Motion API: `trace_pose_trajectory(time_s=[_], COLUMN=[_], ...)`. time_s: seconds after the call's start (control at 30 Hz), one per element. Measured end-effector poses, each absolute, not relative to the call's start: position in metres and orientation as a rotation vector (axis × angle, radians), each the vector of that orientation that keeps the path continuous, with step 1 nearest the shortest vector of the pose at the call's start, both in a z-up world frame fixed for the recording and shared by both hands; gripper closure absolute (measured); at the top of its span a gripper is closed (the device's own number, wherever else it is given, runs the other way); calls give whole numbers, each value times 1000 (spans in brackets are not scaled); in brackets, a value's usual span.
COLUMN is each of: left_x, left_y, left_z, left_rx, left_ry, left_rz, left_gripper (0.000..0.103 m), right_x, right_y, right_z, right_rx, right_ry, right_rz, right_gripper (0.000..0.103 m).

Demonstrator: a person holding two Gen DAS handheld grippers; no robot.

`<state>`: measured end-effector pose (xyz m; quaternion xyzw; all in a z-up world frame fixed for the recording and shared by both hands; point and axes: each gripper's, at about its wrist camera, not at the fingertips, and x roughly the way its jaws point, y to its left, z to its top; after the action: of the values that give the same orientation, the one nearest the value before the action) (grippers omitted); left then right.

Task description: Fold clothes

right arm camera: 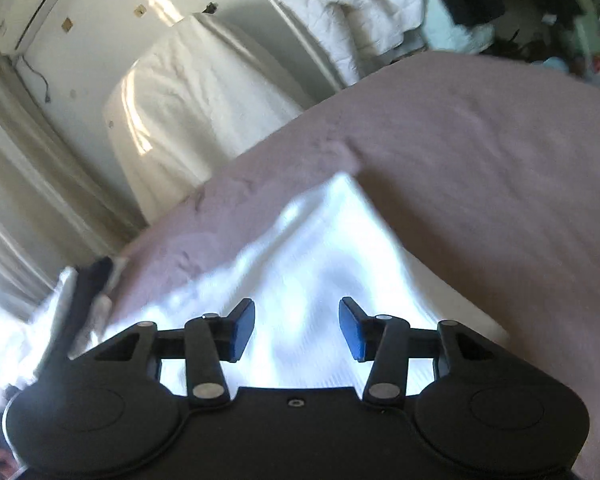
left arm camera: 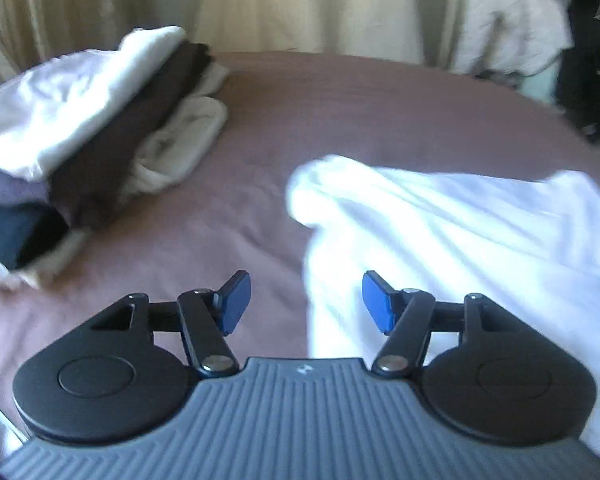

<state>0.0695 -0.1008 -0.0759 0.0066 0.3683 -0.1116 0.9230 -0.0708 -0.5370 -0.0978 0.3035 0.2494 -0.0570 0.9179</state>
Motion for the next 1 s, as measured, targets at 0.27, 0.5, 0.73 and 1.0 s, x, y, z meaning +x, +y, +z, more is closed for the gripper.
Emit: trace_pose_trajectory(time_s=[0.27,0.5,0.73,1.0], left_x=[18,14,23,-11], left_y=[-128,-133,-112,-105], left_z=[-96,-114,-109,-74], left_rx=[245,372,187,158], left_ry=[878,881,930,872], left_rz=[-484,-431,-345,-326], left_gripper=[41,47,94,99], right_x=[-94,-132,-114,-140], right_y=[-562,-563,-548,-549], right_z=[-86,-114,-139,-84], right_rx=[500,619,587,462], right_ry=[692,597,522,334], right_rz=[-148,-154,-176,-179], right_gripper=[49,46,95,97])
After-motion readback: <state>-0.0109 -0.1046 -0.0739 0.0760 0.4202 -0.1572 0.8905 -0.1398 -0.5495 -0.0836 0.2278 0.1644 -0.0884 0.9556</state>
